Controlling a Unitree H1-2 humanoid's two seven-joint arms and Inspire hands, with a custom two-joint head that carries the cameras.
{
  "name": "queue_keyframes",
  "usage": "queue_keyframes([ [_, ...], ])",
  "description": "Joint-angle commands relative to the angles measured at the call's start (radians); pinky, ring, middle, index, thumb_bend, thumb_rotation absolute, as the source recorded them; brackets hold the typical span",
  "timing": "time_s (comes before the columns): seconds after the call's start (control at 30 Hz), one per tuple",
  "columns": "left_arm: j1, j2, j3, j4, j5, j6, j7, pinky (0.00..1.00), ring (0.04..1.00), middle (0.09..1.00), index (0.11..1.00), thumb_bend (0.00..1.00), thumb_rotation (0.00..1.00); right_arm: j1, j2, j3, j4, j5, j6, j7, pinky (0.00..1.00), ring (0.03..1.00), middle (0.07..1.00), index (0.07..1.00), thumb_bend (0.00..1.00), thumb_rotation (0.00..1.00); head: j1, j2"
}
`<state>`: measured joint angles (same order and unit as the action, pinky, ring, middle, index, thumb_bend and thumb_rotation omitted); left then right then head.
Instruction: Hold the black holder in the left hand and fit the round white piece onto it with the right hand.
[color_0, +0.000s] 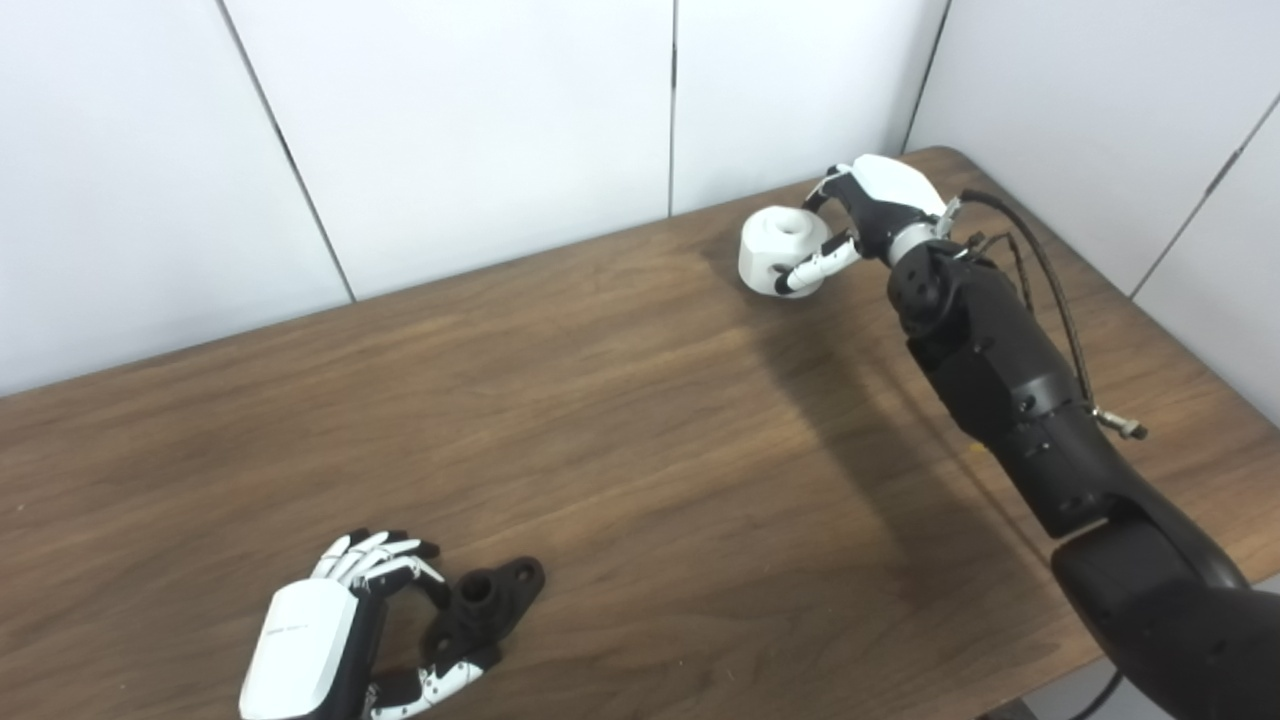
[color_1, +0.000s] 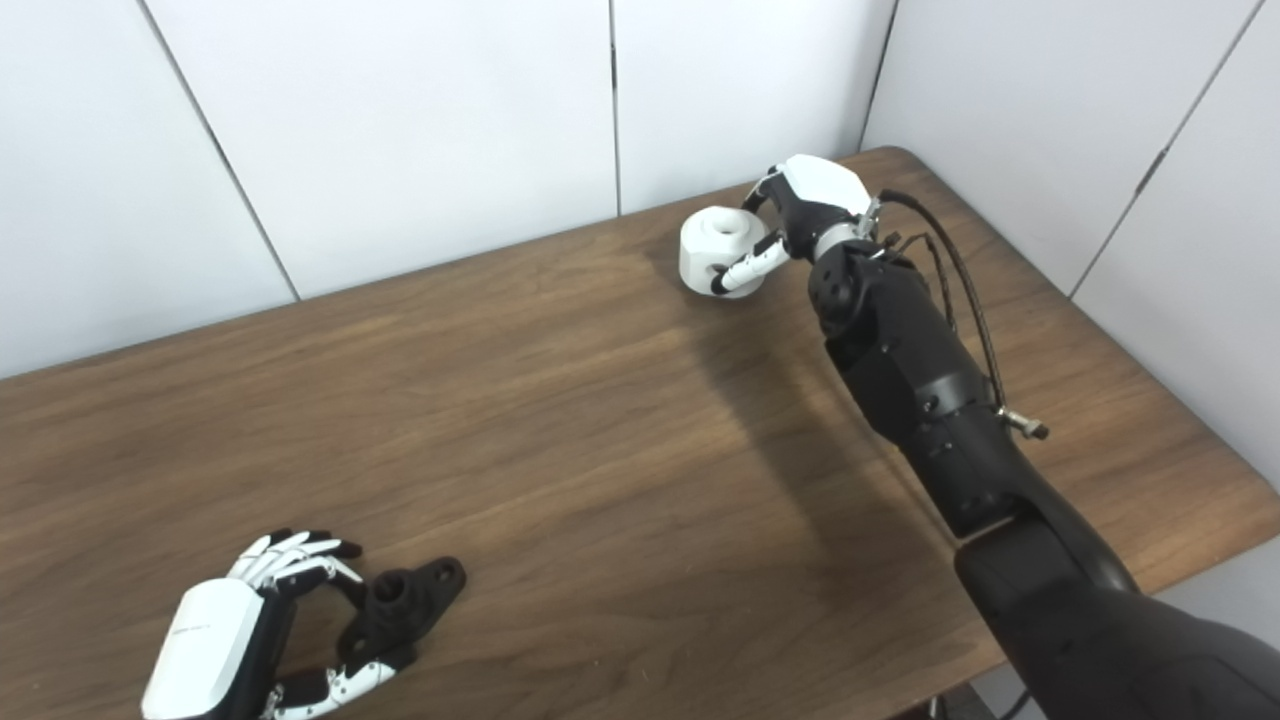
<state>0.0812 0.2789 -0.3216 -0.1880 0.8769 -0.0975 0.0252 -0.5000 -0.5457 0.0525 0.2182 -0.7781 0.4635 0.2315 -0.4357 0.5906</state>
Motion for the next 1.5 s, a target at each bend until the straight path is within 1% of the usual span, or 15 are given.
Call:
queue_keyframes([
  [0.0,0.005,0.014,0.002,0.006,0.030,0.023,-0.022,0.90,0.824,0.732,0.485,0.52,0.04,-0.026,-0.034,-0.012,-0.026,0.017,-0.027,-0.043,1.00,1.000,0.915,0.540,0.66,0.20,0.001,0.001],
  [0.03,0.006,0.013,0.002,0.005,0.032,0.024,-0.022,0.90,0.824,0.731,0.485,0.52,0.04,-0.024,-0.036,-0.011,-0.025,0.023,-0.031,-0.049,1.00,1.000,0.907,0.514,0.59,0.17,0.001,0.002],
  [0.07,0.006,0.013,0.001,0.005,0.033,0.025,-0.023,0.90,0.824,0.731,0.485,0.52,0.04,-0.020,-0.041,-0.006,-0.024,0.026,-0.040,-0.055,1.00,1.000,0.902,0.497,0.55,0.16,0.002,0.002],
  [0.13,0.007,0.012,0.001,0.005,0.034,0.027,-0.024,0.91,0.825,0.733,0.485,0.52,0.05,-0.014,-0.050,0.003,-0.024,0.030,-0.053,-0.061,1.00,1.000,0.884,0.489,0.53,0.15,0.003,0.002],
  [0.6,0.009,0.005,-0.003,-0.003,0.032,0.025,-0.025,0.90,0.820,0.727,0.485,0.52,0.04,0.005,-0.067,0.022,-0.019,0.066,-0.090,-0.112,1.00,1.000,0.855,0.487,0.52,0.14,0.019,0.004],
  [0.8,0.009,0.000,-0.007,-0.005,0.042,0.028,-0.027,0.90,0.819,0.726,0.485,0.52,0.04,0.015,-0.065,0.015,-0.039,0.087,-0.098,-0.118,1.00,1.000,0.862,0.488,0.52,0.14,0.044,0.004],
  [0.87,0.009,-0.003,-0.010,-0.007,0.047,0.032,-0.030,0.90,0.819,0.727,0.485,0.52,0.04,0.020,-0.064,0.010,-0.054,0.100,-0.104,-0.121,1.00,1.000,0.860,0.488,0.52,0.14,0.065,0.006],
  [0.97,0.009,-0.007,-0.013,-0.010,0.051,0.037,-0.033,0.90,0.819,0.729,0.485,0.52,0.04,0.025,-0.064,0.007,-0.107,0.128,-0.098,-0.090,1.00,1.000,0.868,0.488,0.52,0.14,0.087,0.013],
  [1.03,0.008,-0.008,-0.016,-0.009,0.052,0.039,-0.034,0.90,0.818,0.729,0.485,0.52,0.04,0.026,-0.068,0.015,-0.149,0.138,-0.089,-0.060,1.00,1.000,0.865,0.488,0.52,0.14,0.098,0.016],
  [1.07,0.007,-0.010,-0.018,-0.009,0.053,0.042,-0.036,0.89,0.818,0.729,0.485,0.52,0.04,0.027,-0.071,0.022,-0.169,0.138,-0.087,-0.045,1.00,1.000,0.864,0.488,0.52,0.14,0.117,0.017],
  [1.1,0.007,-0.011,-0.020,-0.008,0.053,0.043,-0.036,0.89,0.817,0.728,0.485,0.52,0.04,0.027,-0.074,0.028,-0.188,0.137,-0.086,-0.031,1.00,1.000,0.860,0.488,0.52,0.14,0.117,0.017],
  [1.17,0.005,-0.014,-0.024,-0.007,0.053,0.044,-0.033,0.89,0.816,0.728,0.485,0.52,0.04,0.028,-0.077,0.037,-0.228,0.137,-0.084,-0.002,1.00,0.993,0.852,0.487,0.52,0.14,0.151,0.023],
  [1.3,0.002,-0.019,-0.033,0.001,0.059,0.047,-0.023,0.89,0.816,0.727,0.485,0.52,0.04,0.034,-0.084,0.048,-0.301,0.137,-0.077,0.056,1.00,0.987,0.845,0.487,0.52,0.14,0.177,0.028],
  [1.47,0.000,-0.027,-0.044,0.013,0.074,0.060,-0.021,0.90,0.832,0.735,0.485,0.52,0.05,0.041,-0.086,0.063,-0.407,0.133,-0.045,0.144,1.00,0.983,0.853,0.487,0.52,0.14,0.213,0.035],
])
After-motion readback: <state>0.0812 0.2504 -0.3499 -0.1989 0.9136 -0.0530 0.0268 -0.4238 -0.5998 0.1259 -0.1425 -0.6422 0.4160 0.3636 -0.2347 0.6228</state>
